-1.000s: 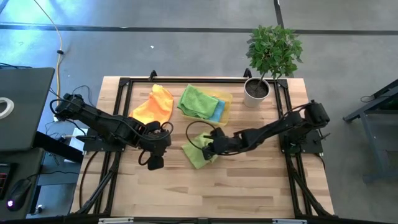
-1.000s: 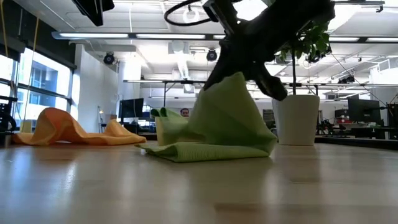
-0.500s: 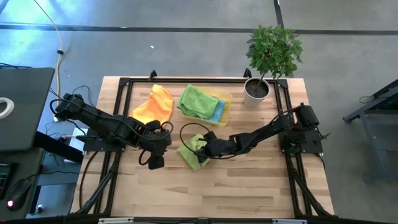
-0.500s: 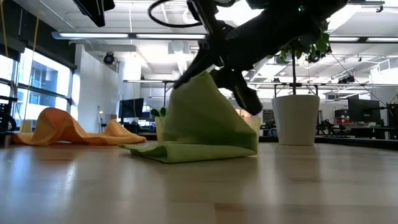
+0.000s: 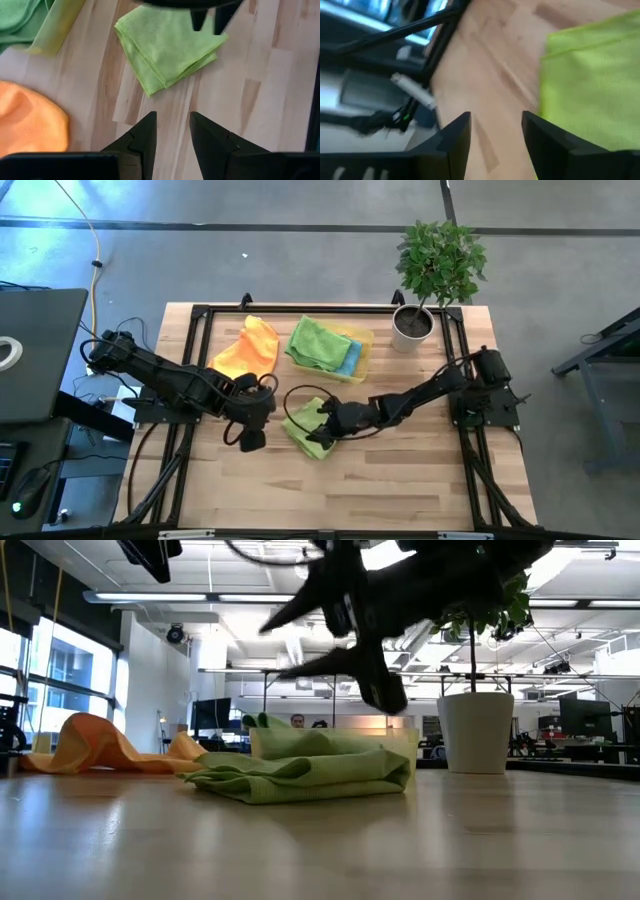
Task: Fold microfiber towels
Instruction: Put the folded light green microfiber towel into the yellow bin
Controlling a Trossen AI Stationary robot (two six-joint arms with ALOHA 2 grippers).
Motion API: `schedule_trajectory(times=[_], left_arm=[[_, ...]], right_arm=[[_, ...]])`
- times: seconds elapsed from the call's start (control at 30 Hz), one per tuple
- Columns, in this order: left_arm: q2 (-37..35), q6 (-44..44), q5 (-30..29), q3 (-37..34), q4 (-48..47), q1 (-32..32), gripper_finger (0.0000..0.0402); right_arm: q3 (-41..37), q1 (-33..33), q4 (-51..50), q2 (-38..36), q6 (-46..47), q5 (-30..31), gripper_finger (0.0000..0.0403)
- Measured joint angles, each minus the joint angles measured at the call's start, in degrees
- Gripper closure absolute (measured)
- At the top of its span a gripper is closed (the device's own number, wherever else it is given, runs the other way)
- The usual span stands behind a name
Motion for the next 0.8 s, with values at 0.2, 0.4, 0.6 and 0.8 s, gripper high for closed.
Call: schedule_trajectory(times=[0.2, 0.4, 0.6, 0.8], left_arm=[[0.0, -6.7, 0.0, 0.0, 1.2, -0.2, 0.0296], [0.0, -13.4, 0.0, 0.0, 1.3, -0.3, 0.0296], [0.1, -20.6, -3.9, 0.0, 1.3, -0.3, 0.0294], [1.4, -22.2, -7.0, 0.1, 1.5, -0.2, 0.0274]], right_arm=[[0.0, -3.9, -6.8, -7.4, -8.7, -10.3, 0.0231], [0.0, -6.4, -25.5, -19.6, -19.8, -11.3, 0.0235], [0.0, -7.0, -47.9, -33.3, -23.2, -1.6, 0.0236], [-1.0, -7.0, -64.7, -44.6, -21.9, 7.4, 0.0236]])
